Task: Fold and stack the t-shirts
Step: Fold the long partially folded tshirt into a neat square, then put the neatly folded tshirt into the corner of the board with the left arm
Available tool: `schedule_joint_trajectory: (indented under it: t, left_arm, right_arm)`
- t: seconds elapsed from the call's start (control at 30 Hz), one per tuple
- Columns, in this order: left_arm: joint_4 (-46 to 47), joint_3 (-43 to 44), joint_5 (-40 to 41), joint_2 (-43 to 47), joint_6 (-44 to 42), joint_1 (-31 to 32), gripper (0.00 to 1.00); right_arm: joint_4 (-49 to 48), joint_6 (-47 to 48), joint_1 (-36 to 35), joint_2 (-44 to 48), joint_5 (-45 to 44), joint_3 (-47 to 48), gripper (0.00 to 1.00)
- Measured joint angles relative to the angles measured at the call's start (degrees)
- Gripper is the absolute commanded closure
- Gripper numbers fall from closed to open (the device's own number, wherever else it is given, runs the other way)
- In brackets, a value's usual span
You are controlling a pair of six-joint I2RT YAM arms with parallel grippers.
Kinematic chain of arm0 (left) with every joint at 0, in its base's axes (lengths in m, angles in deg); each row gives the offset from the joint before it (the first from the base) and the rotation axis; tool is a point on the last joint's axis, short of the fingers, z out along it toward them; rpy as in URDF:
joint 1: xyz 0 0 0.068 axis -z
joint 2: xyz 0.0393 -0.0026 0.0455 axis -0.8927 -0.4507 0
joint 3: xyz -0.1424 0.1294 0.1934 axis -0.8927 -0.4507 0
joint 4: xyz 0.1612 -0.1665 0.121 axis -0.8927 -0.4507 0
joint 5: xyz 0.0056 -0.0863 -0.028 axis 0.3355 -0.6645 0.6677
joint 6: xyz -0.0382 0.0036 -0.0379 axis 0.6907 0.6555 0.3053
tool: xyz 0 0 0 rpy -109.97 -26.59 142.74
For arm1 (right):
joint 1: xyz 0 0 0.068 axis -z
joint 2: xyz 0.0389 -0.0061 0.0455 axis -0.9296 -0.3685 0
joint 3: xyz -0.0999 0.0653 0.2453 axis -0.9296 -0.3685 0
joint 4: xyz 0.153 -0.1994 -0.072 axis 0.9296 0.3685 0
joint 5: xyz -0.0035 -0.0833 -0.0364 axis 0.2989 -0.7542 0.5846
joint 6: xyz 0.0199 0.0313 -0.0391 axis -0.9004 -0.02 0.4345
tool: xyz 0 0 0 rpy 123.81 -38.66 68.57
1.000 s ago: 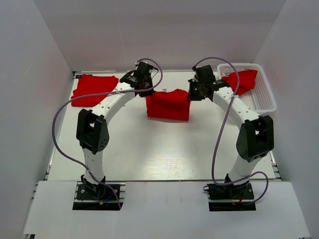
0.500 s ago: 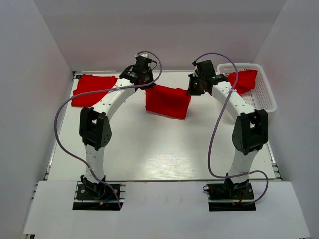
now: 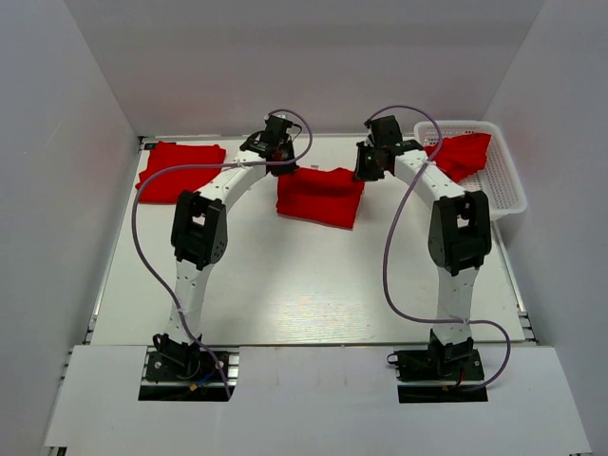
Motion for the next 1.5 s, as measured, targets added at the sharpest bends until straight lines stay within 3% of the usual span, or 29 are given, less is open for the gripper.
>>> schedule_joint_trajectory:
  t: [0.03,0.07,0.1,0.13,0.17,0.4,0.77,1.13,1.5]
  left_arm:
    - [0.1,0.7,-0.3,-0.4,-0.1,-0.1,0.87]
    - [0.2,1.3,-0.5,-0.8,-0.4,-0.1,0.68]
    - [0.2,1.7,-0.7,-1.0,-0.8,-0.2,0.45]
    - [0.2,2.8,-1.0,-1.3,-1.0,-0.3,0.09]
    - [0.3,3.4,-1.3,-1.5,-1.2,-0.4,0.00]
    - [0.5,7.3,-1.3,-1.6,-0.9,-1.7,0.00]
    - [-1.6,-0.8,-3.0,-0.2,-8.1,-2.5,0.00]
    - [0.2,-0.5,-5.0,-2.4,-16.4,-2.5,0.00]
    - [8.1,1.0,-8.1,-10.3,-22.8,-2.5,0.00]
  right_arm:
    - [-0.1,-0.3,0.1,-0.5,-0.1,0.3,0.70]
    - [-0.4,-0.6,0.2,-0.9,-0.2,0.7,0.43]
    - [-0.6,-0.8,0.4,-1.5,-0.2,1.3,0.23]
    - [-0.6,-1.0,0.5,-2.2,-0.2,2.1,0.10]
    - [-0.8,-0.9,0.7,-2.9,-0.2,3.1,0.10]
    - [-2.4,0.9,1.1,-3.2,-0.7,6.9,0.10]
    - [-5.1,3.0,1.1,9.8,1.0,-9.9,0.10]
    - [-6.2,3.7,0.7,3.7,4.5,-7.4,0.10]
    - [-6.4,3.6,0.8,3.2,0.8,-8.0,0.10]
